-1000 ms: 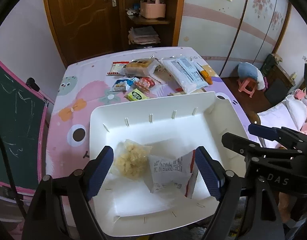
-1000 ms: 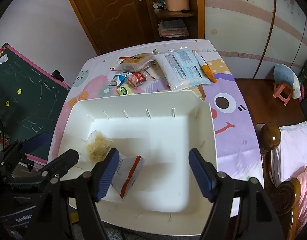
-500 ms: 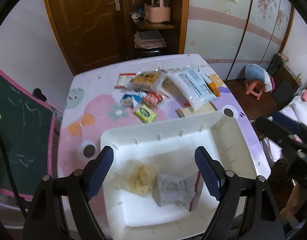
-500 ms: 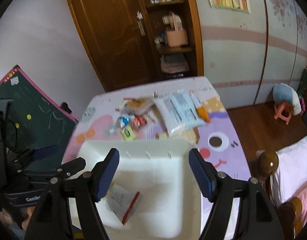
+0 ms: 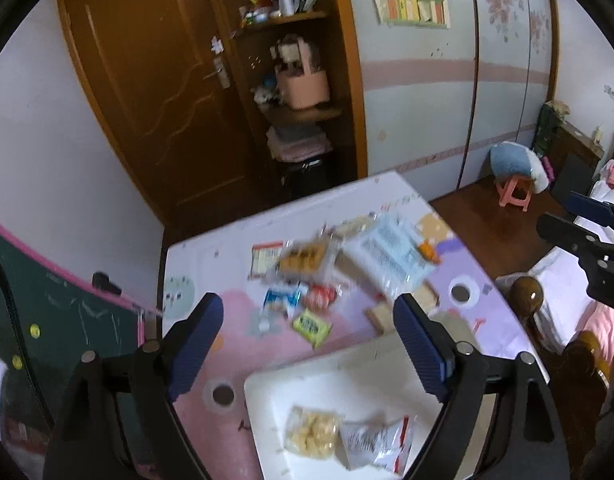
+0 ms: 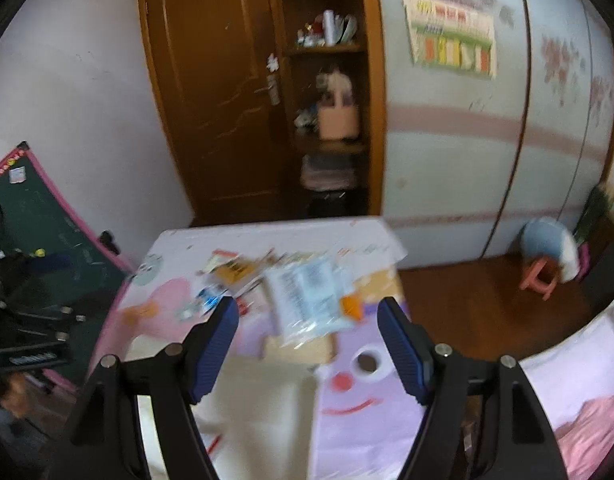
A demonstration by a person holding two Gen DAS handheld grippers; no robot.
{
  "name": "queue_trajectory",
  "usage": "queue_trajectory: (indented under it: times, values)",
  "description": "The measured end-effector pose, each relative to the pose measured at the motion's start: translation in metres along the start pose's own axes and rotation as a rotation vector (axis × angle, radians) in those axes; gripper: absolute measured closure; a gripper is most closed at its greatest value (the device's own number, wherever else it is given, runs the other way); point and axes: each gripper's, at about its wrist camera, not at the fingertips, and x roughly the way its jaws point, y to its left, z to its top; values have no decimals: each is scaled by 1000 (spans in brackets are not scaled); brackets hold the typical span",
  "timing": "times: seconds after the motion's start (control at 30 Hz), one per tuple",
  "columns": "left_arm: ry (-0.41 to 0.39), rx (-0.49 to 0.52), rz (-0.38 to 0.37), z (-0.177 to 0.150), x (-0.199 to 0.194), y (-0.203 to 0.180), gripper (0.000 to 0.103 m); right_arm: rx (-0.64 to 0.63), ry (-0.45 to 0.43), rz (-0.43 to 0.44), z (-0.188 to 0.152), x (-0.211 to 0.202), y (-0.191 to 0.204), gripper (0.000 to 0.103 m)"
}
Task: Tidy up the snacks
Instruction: 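Grasp the large clear packet with the left gripper while the right grasps the orange-white bar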
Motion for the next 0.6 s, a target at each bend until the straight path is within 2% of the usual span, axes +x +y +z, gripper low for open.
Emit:
queue_trajectory:
  times: [0.17,0.3,0.5,0.6]
  values:
    - [-14,13,29,44,15,-8,16,12,-24,-66,35,9,-25,29]
    - [37,6,5,68,52,-17,15,41,32,-81,56,43,-44,28]
    - [191,-42,-36,75,156,-34,14,9,154,-109,58,124,-58,28]
    - [257,-95,-47,65,208,-38,14,35,246,-77,46,172,-67,28]
